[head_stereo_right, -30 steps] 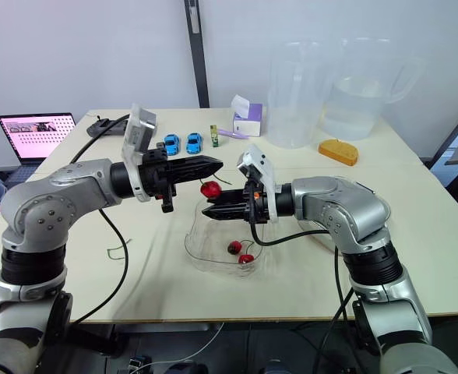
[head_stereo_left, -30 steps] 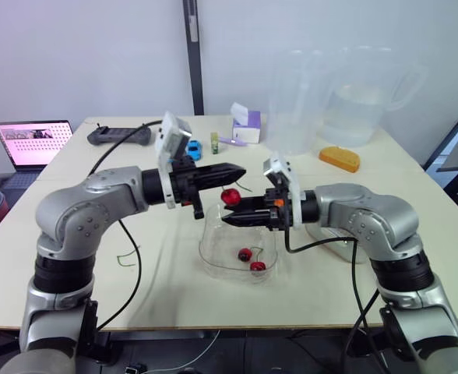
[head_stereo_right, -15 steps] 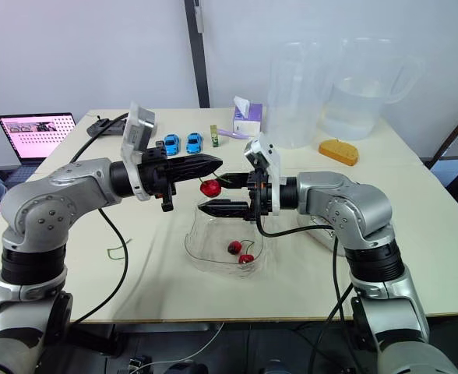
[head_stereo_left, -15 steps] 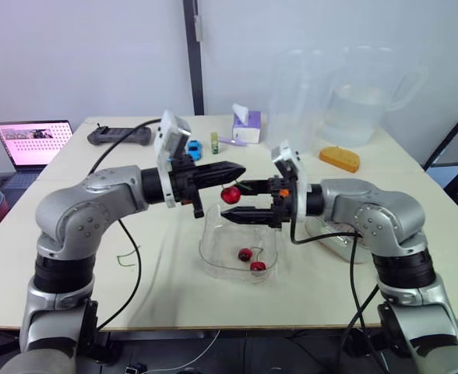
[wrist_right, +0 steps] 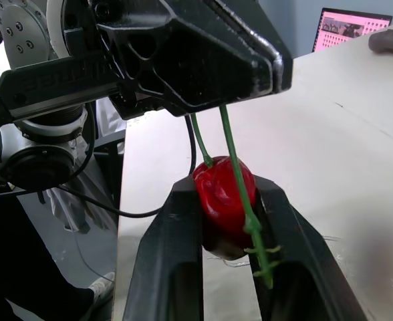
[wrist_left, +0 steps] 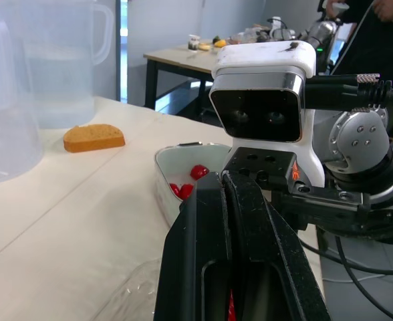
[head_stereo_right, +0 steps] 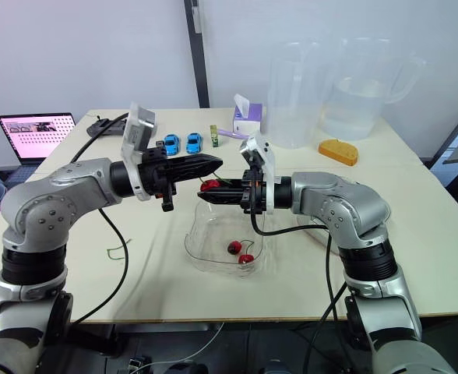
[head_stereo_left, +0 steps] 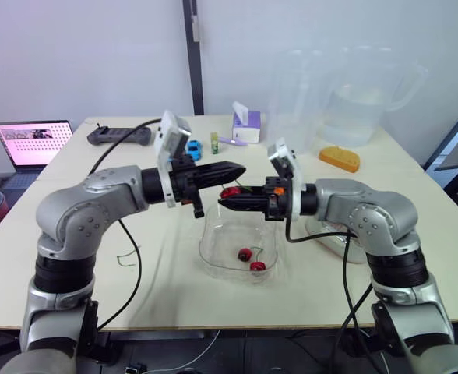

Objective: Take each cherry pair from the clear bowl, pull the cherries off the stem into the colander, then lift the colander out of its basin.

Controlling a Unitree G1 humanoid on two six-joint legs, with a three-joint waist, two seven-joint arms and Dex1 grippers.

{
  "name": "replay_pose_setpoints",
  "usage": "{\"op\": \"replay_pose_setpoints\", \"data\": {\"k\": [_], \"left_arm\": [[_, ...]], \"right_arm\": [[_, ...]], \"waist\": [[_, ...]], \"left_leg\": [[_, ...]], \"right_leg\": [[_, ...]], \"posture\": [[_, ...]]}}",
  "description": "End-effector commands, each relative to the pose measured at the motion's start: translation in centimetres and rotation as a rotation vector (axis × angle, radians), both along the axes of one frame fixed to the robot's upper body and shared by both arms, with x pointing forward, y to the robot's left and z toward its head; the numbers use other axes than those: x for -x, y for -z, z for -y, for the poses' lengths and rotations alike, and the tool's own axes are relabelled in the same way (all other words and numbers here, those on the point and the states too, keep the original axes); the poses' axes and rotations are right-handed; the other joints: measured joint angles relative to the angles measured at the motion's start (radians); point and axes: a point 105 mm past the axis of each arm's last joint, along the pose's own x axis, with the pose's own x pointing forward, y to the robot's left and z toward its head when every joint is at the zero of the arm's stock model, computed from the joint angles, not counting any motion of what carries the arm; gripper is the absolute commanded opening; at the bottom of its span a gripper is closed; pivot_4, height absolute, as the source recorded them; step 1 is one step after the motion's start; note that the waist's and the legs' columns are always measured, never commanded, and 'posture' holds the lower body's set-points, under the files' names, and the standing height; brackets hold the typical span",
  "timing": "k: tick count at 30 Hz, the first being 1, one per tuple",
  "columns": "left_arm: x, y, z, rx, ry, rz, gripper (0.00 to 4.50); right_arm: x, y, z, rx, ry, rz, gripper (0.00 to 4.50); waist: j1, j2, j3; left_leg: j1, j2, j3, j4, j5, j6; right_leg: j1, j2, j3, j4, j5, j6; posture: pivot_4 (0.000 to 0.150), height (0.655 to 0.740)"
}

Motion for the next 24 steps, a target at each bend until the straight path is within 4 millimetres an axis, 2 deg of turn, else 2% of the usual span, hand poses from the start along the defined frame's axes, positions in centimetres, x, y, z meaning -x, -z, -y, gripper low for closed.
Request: {"op": "replay_pose_setpoints", "data": {"k": [1,4,9,13,21,24], "left_arm": [[0.5,-1.0,0.0,0.013,0.004,0.052,0.00],[0.4,-1.0,0.0,0.012,0.002,0.053,0.00],[0.4,-1.0,0.0,0.013,0.001,0.056,0.00],[0.4,-1.1,0.0,0.018,0.011,0.054,0.00],[0.4,-1.0,-0.2,0.012,0.010,0.055,0.00],[0.4,-1.0,-0.2,0.012,0.004,0.056,0.00]], "right_arm": [[0.3,-1.4,-0.1,-0.018,-0.018,0.060,0.43],[0.3,-0.8,0.0,0.005,-0.019,0.052,0.43],[0.3,1.8,0.4,0.125,-0.005,0.012,0.43],[0.1,2.8,0.9,0.158,0.013,0.005,0.43],[0.4,2.0,2.2,0.129,0.027,-0.006,0.43],[0.1,0.9,3.9,0.136,0.067,0.020,0.43]], "waist": [[0.000,0.000,0.000],[0.000,0.000,0.000],[0.000,0.000,0.000],[0.000,0.000,0.000],[0.001,0.000,0.000],[0.002,0.000,0.000]], "left_leg": [[0.000,0.000,0.000,0.000,0.000,0.000],[0.000,0.000,0.000,0.000,0.000,0.000],[0.000,0.000,0.000,0.000,0.000,0.000],[0.000,0.000,0.000,0.000,0.000,0.000],[0.000,0.000,0.000,0.000,0.000,0.000],[0.000,0.000,0.000,0.000,0.000,0.000]], "right_leg": [[0.000,0.000,0.000,0.000,0.000,0.000],[0.000,0.000,0.000,0.000,0.000,0.000],[0.000,0.000,0.000,0.000,0.000,0.000],[0.000,0.000,0.000,0.000,0.000,0.000],[0.000,0.000,0.000,0.000,0.000,0.000],[0.000,0.000,0.000,0.000,0.000,0.000]], "posture": [[0.150,0.7371],[0.150,0.7371],[0.150,0.7371],[0.150,0.7371],[0.150,0.7371],[0.150,0.7371]]}}
